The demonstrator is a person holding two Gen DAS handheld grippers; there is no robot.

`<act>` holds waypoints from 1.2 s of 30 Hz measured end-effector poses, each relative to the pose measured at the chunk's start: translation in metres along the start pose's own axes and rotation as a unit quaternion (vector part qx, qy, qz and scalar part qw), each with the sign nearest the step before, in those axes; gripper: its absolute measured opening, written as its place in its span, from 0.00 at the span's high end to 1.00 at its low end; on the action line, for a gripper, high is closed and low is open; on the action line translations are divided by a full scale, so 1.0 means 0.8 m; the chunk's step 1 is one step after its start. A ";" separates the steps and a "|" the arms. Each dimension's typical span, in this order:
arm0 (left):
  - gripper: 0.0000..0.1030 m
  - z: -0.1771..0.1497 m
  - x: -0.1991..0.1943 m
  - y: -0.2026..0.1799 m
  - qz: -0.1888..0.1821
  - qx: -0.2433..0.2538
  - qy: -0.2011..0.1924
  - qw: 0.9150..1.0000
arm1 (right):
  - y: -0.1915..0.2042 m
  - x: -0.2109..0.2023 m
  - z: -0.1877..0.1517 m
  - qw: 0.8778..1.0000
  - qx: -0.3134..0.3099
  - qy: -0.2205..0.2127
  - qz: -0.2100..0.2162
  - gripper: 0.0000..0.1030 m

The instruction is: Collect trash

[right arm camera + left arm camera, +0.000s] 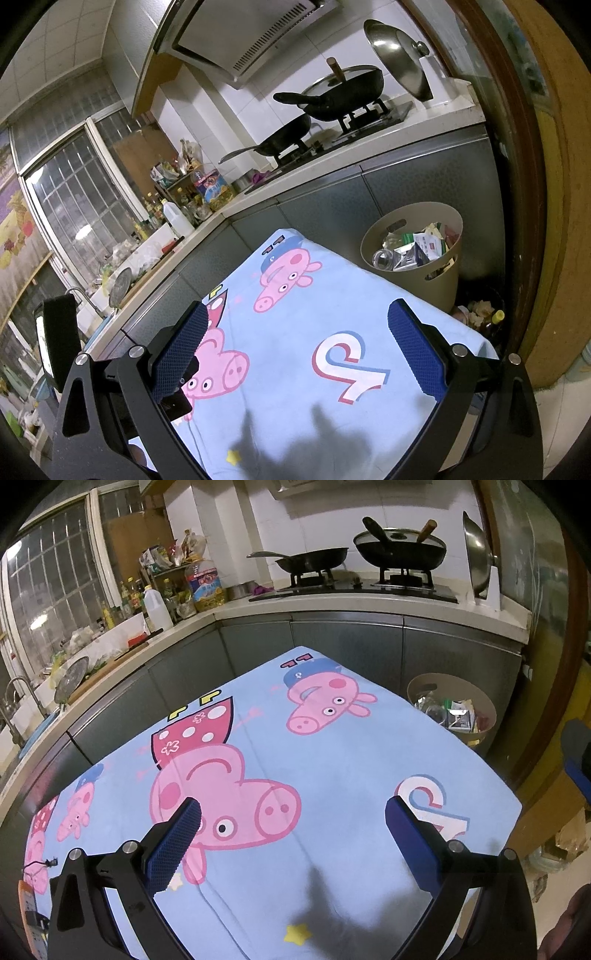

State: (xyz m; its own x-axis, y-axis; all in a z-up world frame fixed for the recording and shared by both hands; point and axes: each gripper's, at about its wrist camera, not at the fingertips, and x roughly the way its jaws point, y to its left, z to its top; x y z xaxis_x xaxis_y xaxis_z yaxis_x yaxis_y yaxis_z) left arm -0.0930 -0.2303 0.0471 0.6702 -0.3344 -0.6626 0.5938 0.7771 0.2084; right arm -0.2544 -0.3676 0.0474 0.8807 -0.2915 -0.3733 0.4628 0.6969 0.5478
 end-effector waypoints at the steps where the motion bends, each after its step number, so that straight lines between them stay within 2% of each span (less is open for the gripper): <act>1: 0.04 0.001 0.000 -0.001 0.000 0.001 0.000 1.000 | 0.000 0.000 0.000 1.000 0.000 0.000 0.000 0.06; 12: 0.04 0.001 -0.011 -0.002 0.008 0.004 -0.023 1.000 | 0.005 -0.005 -0.006 1.000 -0.012 -0.005 -0.004 0.06; 23: 0.04 0.006 -0.032 0.011 0.005 -0.029 -0.065 0.997 | 0.025 -0.023 -0.014 0.998 -0.057 -0.032 -0.005 0.06; 36: 0.04 0.009 -0.035 0.013 0.011 -0.035 -0.071 0.997 | 0.031 -0.028 -0.014 0.998 -0.063 -0.031 -0.006 0.06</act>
State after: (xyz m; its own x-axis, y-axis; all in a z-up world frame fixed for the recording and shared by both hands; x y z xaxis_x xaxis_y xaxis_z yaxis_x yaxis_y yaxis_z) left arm -0.1023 -0.2165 0.0730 0.7418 -0.3857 -0.5486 0.5497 0.8184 0.1678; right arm -0.2640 -0.3366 0.0608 0.8815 -0.3374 -0.3303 0.4605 0.7688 0.4436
